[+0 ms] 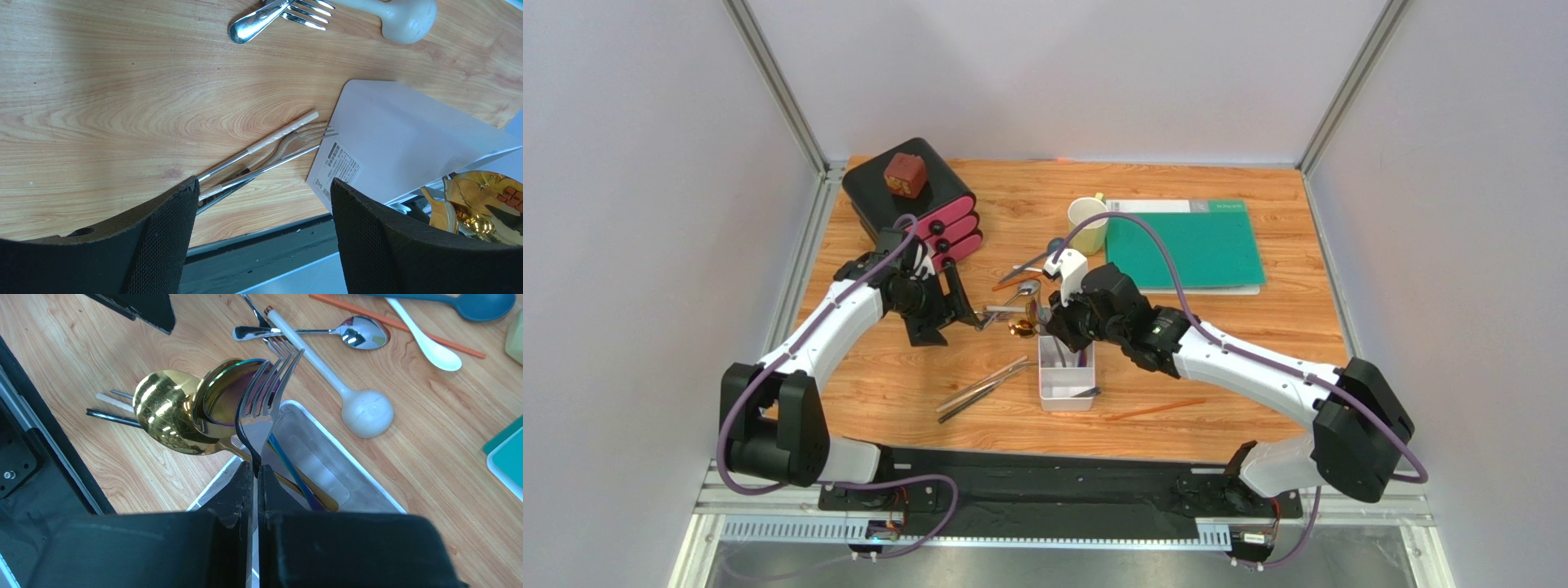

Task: Sort the eating utensils into containers
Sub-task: Place the fork in the storage box.

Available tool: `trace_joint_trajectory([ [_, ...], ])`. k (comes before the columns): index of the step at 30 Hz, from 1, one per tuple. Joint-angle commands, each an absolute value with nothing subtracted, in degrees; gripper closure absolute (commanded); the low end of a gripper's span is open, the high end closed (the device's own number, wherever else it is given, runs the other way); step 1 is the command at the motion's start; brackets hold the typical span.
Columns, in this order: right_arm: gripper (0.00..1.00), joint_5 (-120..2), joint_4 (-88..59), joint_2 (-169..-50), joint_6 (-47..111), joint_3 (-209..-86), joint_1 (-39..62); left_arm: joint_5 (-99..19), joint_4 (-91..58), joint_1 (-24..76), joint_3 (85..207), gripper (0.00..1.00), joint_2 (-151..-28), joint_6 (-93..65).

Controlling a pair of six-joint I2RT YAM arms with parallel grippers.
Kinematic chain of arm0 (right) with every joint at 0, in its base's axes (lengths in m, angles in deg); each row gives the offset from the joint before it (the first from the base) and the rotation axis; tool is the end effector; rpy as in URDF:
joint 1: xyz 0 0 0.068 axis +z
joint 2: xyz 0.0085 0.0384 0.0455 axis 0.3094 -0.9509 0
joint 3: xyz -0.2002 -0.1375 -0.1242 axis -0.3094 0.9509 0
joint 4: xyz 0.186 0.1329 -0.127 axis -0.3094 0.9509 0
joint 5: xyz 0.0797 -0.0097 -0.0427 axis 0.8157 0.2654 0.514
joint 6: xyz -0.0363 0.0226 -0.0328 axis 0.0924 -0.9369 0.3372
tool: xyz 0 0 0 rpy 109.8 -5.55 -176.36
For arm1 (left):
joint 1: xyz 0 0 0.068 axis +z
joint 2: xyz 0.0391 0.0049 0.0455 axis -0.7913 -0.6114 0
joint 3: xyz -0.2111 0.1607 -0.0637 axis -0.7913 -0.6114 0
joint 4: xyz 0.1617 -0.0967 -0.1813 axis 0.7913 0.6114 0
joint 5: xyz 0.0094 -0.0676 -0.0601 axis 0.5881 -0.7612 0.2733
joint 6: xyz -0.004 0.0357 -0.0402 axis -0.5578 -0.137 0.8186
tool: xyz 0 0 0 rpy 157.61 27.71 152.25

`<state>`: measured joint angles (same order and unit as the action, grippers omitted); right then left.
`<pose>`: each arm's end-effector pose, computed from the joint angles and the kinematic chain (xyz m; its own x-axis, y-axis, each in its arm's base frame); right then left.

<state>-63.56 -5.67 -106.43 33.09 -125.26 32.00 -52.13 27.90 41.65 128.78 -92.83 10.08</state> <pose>0.1939 0.2345 0.2600 -0.4444 -0.3704 -0.8157 -0.7538 0.6466 0.1170 0.2542 -0.0604 0.2307 -0.9119 -0.3848 -0.1428 -0.2705 0.8251 -0.4960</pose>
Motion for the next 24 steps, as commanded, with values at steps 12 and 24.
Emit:
trace_joint_trajectory([
  [12,0.68,-65.09,-5.42,-104.70,32.40,-123.90,32.60,-51.90,27.67,41.94,129.12,0.16,-92.79,9.18],
  [24,0.61,-84.59,5.38,-95.66,27.56,-127.85,32.08,-52.16,27.59,41.94,129.04,0.16,-92.80,9.18],
])
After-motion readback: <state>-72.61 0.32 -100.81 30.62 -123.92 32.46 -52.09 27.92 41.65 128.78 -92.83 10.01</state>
